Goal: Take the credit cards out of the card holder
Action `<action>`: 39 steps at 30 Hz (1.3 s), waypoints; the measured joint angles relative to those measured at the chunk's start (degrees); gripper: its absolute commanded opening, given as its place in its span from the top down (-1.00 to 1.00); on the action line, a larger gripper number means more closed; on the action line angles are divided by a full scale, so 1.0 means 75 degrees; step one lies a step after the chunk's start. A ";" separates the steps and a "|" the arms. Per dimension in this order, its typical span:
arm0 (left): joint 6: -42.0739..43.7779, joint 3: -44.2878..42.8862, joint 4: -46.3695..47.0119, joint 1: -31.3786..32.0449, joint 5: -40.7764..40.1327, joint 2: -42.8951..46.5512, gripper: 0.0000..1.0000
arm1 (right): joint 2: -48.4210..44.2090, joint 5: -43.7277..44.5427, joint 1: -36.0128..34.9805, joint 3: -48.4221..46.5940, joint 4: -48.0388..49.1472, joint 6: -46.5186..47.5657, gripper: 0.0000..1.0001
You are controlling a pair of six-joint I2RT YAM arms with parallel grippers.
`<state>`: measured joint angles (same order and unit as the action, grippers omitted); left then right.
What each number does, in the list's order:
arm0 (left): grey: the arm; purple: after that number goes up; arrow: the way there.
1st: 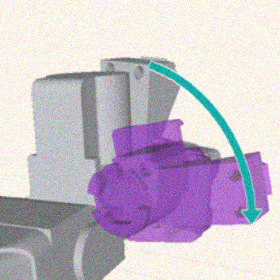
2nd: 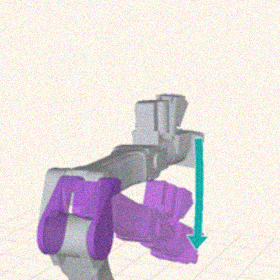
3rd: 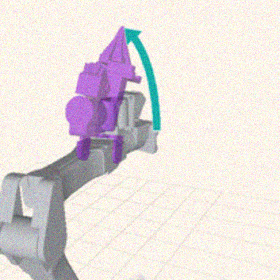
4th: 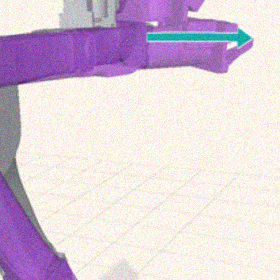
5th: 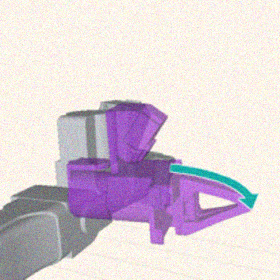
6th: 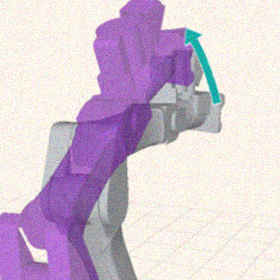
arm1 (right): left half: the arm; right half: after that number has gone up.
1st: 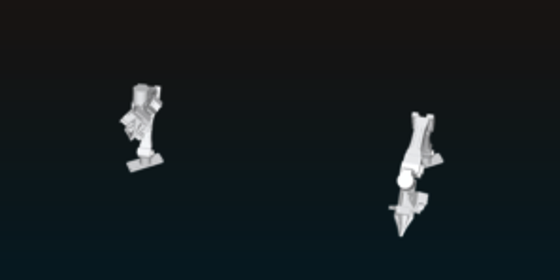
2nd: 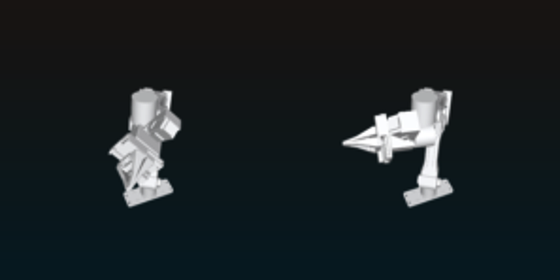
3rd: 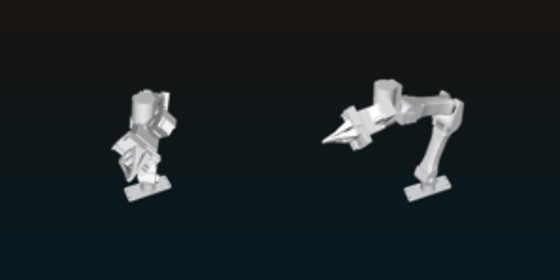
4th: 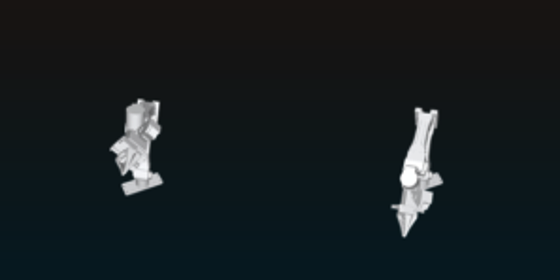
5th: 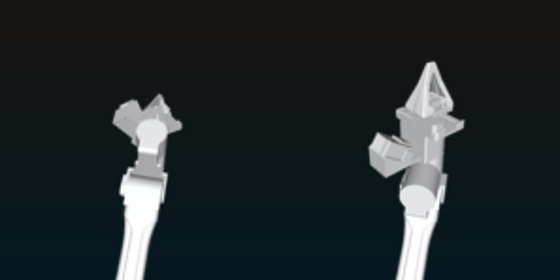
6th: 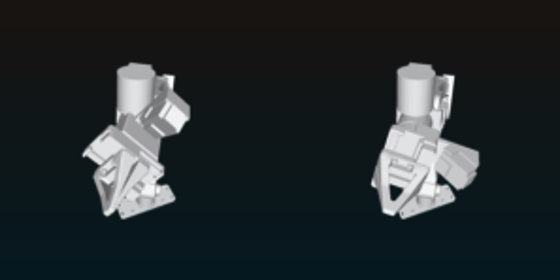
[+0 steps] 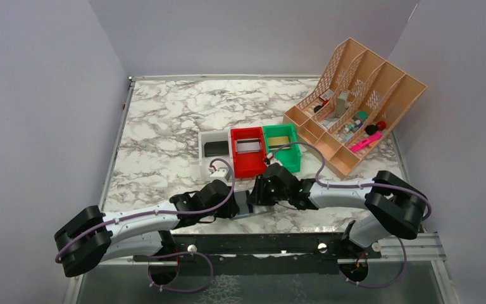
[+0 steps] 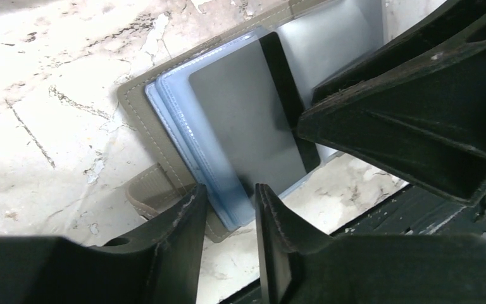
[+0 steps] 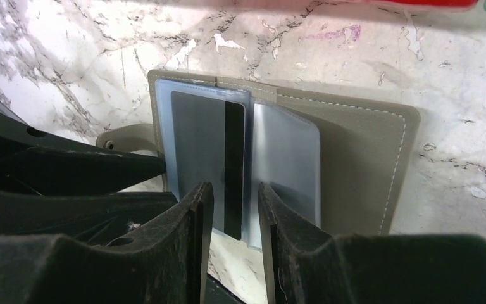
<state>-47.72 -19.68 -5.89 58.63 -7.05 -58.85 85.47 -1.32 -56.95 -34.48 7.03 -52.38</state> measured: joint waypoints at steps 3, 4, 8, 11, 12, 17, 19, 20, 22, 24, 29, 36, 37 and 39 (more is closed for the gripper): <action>0.0029 0.0000 0.0009 0.0000 -0.0012 -0.0125 0.43 | 0.0015 -0.0009 0.0003 -0.0003 -0.0003 0.0000 0.27; 0.0035 0.0000 0.0015 0.0000 -0.0015 -0.0143 0.47 | 0.0020 -0.0009 0.0003 -0.0003 -0.0003 0.0000 0.27; 0.0052 0.0000 0.0015 0.0000 -0.0015 -0.0181 0.55 | 0.0064 -0.0012 0.0003 -0.0003 0.0020 -0.0009 0.30; 0.0058 0.0003 0.0017 0.0000 -0.0017 -0.0204 0.57 | 0.0149 -0.0015 0.0009 -0.0003 0.0114 -0.0073 0.35; 0.0058 0.0003 0.0020 0.0000 -0.0017 -0.0213 0.58 | 0.0178 -0.0017 0.0009 0.0000 0.0152 -0.0108 0.37; 0.0090 0.0000 0.0032 0.0000 -0.0017 -0.0236 0.61 | 0.0300 -0.0119 0.0055 0.0125 0.0504 -0.0338 0.53; 0.0102 0.0003 0.0032 0.0000 -0.0020 -0.0239 0.61 | 0.0300 -0.0137 0.0064 0.0198 0.0600 -0.0420 0.57; 0.0111 0.0000 0.0032 0.0000 -0.0020 -0.0239 0.62 | 0.0300 -0.0152 0.0090 0.0230 0.0647 -0.0449 0.58; 0.0117 0.0003 0.0032 0.0000 -0.0020 -0.0239 0.62 | 0.0297 -0.0160 0.0114 0.0291 0.0737 -0.0501 0.60; 0.0117 0.0003 0.0032 0.0000 -0.0020 -0.0239 0.62 | 0.0274 -0.0163 0.0140 0.0353 0.0825 -0.0548 0.65; 0.0149 0.0000 0.0035 0.0000 -0.0020 -0.0239 0.63 | 0.0070 -0.0423 0.0306 0.0746 0.1346 -0.0638 0.93; 0.0201 -0.0012 0.0009 0.0000 -0.0017 -0.0192 0.30 | 0.0017 -0.1029 0.0568 0.1186 0.2203 -0.0822 0.96; 0.0207 -0.0032 -0.0032 0.0000 -0.0017 -0.0157 0.24 | 0.0017 -0.1072 0.0595 0.1204 0.2250 -0.0839 0.96; 0.0227 -0.0093 -0.0111 0.0000 -0.0017 -0.0061 0.18 | 0.0017 -0.1145 0.0612 0.1207 0.2311 -0.0848 0.96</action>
<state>-46.02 -20.38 -6.72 58.63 -7.18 -59.31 85.60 -9.91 -52.36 -25.43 24.36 -58.74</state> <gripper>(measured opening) 0.356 0.027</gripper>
